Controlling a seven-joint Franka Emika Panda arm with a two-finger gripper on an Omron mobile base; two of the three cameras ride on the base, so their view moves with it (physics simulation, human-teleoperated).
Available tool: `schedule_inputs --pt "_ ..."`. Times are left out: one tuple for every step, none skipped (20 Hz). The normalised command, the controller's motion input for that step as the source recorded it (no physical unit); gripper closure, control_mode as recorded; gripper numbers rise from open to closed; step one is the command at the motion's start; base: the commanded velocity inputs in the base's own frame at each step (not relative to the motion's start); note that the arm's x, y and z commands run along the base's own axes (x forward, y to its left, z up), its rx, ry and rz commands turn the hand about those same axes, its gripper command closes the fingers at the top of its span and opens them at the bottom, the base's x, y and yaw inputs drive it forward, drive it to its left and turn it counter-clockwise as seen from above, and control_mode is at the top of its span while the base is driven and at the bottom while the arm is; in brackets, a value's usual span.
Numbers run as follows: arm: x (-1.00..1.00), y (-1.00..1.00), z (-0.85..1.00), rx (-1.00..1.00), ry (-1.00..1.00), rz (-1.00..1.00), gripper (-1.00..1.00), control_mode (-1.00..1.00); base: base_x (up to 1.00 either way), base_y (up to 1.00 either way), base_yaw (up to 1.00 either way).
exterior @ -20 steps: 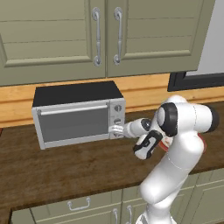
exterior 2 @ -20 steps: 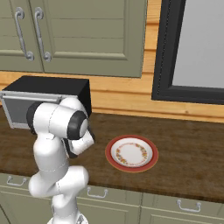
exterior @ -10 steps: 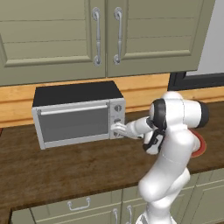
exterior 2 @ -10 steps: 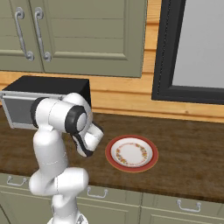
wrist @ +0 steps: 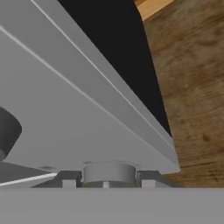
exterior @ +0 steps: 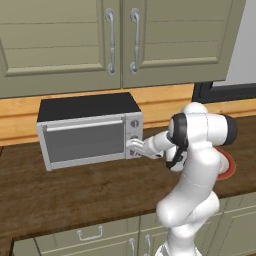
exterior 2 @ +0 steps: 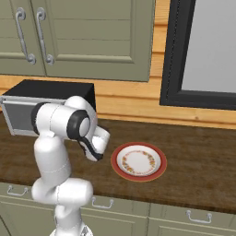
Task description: Pick up the kebab skewer and baguette bread, and place them inside the toaster oven. Close the toaster oven door and start by setting the timer.
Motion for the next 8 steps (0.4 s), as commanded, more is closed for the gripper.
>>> schedule_inputs --pt "0.0 -0.1 0.0 0.15 0.0 0.0 1.0 -1.0 0.0 0.0 0.0" --pt "0.0 -0.16 0.0 0.16 0.0 0.01 1.0 -1.0 0.0 0.0 0.0" --pt "0.0 -0.18 0.0 0.17 0.0 0.02 1.0 -1.0 0.0 0.0 0.0" --pt "0.0 -0.16 0.0 0.16 0.0 0.04 1.0 -1.0 0.0 0.0 0.0" --pt "0.0 -0.19 0.0 0.16 0.0 0.05 1.0 -1.0 0.0 0.0 0.0" --pt "0.0 -0.21 0.0 0.16 0.0 0.05 1.0 -1.0 0.0 0.0 0.0" --pt "0.0 -0.21 0.0 0.17 0.0 0.06 1.0 -1.0 0.0 0.0 0.0" --pt "0.0 -0.17 0.0 0.15 0.0 0.06 1.0 -1.0 0.0 0.0 0.0"
